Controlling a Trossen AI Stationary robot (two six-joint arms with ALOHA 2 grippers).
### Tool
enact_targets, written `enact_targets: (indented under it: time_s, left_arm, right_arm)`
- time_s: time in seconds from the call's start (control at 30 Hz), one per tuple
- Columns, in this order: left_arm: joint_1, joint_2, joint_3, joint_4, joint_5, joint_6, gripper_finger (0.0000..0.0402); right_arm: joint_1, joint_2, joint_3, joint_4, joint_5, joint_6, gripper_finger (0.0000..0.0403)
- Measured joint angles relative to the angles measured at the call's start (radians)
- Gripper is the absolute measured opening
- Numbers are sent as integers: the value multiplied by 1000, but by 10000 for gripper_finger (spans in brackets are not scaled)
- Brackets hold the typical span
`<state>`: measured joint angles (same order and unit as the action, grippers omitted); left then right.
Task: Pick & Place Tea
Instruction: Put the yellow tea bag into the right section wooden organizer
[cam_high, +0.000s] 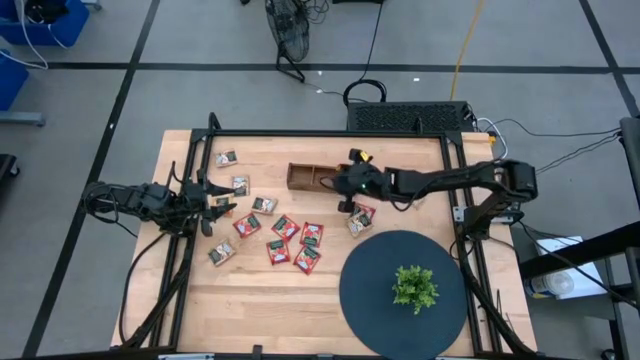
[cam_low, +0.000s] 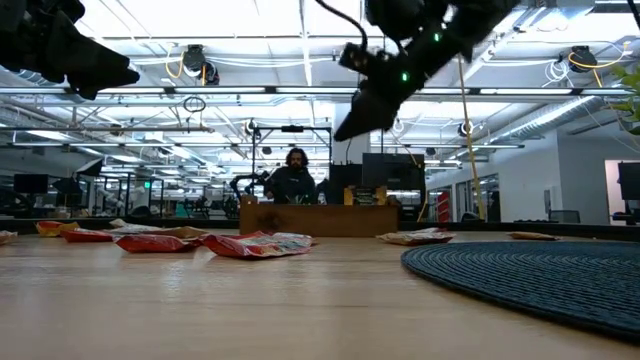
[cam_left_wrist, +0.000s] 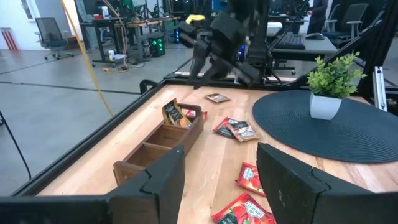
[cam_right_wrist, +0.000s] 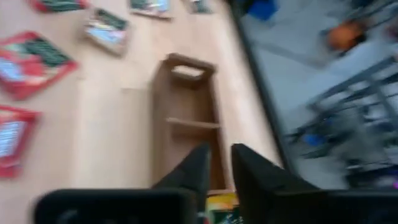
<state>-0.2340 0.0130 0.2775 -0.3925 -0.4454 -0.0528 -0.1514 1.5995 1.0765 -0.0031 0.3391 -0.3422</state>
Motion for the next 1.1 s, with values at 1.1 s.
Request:
enact_targets:
  time_s: [1.1]
  left_arm:
    - [0,0,0,1,0,0,200]
  right_arm:
    - [-202,311,151,-389,-238,147,0]
